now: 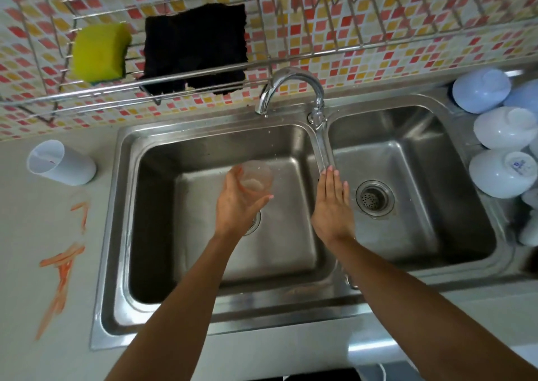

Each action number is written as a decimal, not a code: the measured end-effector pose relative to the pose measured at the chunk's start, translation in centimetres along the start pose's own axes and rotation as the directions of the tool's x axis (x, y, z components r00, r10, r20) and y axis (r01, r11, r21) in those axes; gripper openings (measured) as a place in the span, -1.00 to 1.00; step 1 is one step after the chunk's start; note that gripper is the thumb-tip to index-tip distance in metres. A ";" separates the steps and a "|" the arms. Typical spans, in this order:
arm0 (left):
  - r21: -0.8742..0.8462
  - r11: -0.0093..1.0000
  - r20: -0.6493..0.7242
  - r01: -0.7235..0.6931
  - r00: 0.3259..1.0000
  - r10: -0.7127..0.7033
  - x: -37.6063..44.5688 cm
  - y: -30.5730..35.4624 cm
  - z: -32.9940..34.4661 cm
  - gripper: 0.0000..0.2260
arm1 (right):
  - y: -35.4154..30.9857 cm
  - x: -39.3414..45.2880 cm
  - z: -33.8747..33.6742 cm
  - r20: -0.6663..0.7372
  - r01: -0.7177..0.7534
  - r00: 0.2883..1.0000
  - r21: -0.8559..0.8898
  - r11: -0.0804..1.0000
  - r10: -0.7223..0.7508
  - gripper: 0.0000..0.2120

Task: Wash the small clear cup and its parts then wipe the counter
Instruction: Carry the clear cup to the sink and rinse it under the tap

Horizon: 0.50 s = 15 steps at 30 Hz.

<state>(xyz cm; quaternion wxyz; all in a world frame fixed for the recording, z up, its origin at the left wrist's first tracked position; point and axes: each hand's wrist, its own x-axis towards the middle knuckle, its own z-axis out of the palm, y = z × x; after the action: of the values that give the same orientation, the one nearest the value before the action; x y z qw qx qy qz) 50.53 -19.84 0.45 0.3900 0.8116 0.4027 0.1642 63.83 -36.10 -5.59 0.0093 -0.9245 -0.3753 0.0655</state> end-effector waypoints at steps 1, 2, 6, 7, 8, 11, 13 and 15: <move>0.027 1.000 -0.011 0.005 1.000 -0.005 -0.2 -0.4 0.1 -0.23 | 0.0 0.0 -0.1 0.009 0.008 1.000 -0.004 1.000 -0.008 -0.33; 0.074 0.997 -0.013 0.018 1.000 -0.017 -0.4 -0.8 0.3 -0.24 | 0.0 0.0 -0.1 0.020 0.020 1.000 -0.010 1.000 -0.019 -0.31; 0.316 0.945 -0.014 0.083 0.996 -0.083 -1.1 -3.5 0.4 -0.35 | 0.1 -0.1 -0.2 0.037 0.131 0.991 -0.005 0.991 -0.130 -0.26; 0.376 0.923 -0.007 0.077 0.997 -0.081 -1.5 -4.1 0.2 -0.39 | 0.2 -0.1 -0.2 0.032 0.143 0.989 0.012 0.990 -0.143 -0.27; 0.426 0.902 -0.001 0.070 0.997 -0.077 -1.9 -4.8 -0.1 -0.41 | 0.2 -0.2 -0.3 0.025 0.146 0.989 0.030 0.989 -0.147 -0.28; 0.582 0.813 0.049 0.027 0.996 -0.068 -2.8 -6.1 -0.8 -0.42 | 0.2 -0.2 -0.4 0.010 0.138 0.990 0.062 0.988 -0.139 -0.28; 0.678 0.735 0.093 -0.005 0.993 -0.079 -3.2 -6.7 -1.2 -0.37 | 0.2 -0.1 -0.3 0.016 0.132 0.991 0.067 0.989 -0.133 -0.28; 0.755 0.655 0.118 -0.032 0.989 -0.087 -3.4 -7.2 -1.7 -0.34 | 0.2 0.0 -0.2 0.005 0.131 0.991 0.070 0.989 -0.131 -0.28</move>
<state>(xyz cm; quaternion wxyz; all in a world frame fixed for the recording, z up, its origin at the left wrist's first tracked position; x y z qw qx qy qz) 43.69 -18.95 -3.85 0.0484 0.9036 0.4175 -0.0827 63.95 -36.25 -5.38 0.0438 -0.8967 -0.4328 0.0821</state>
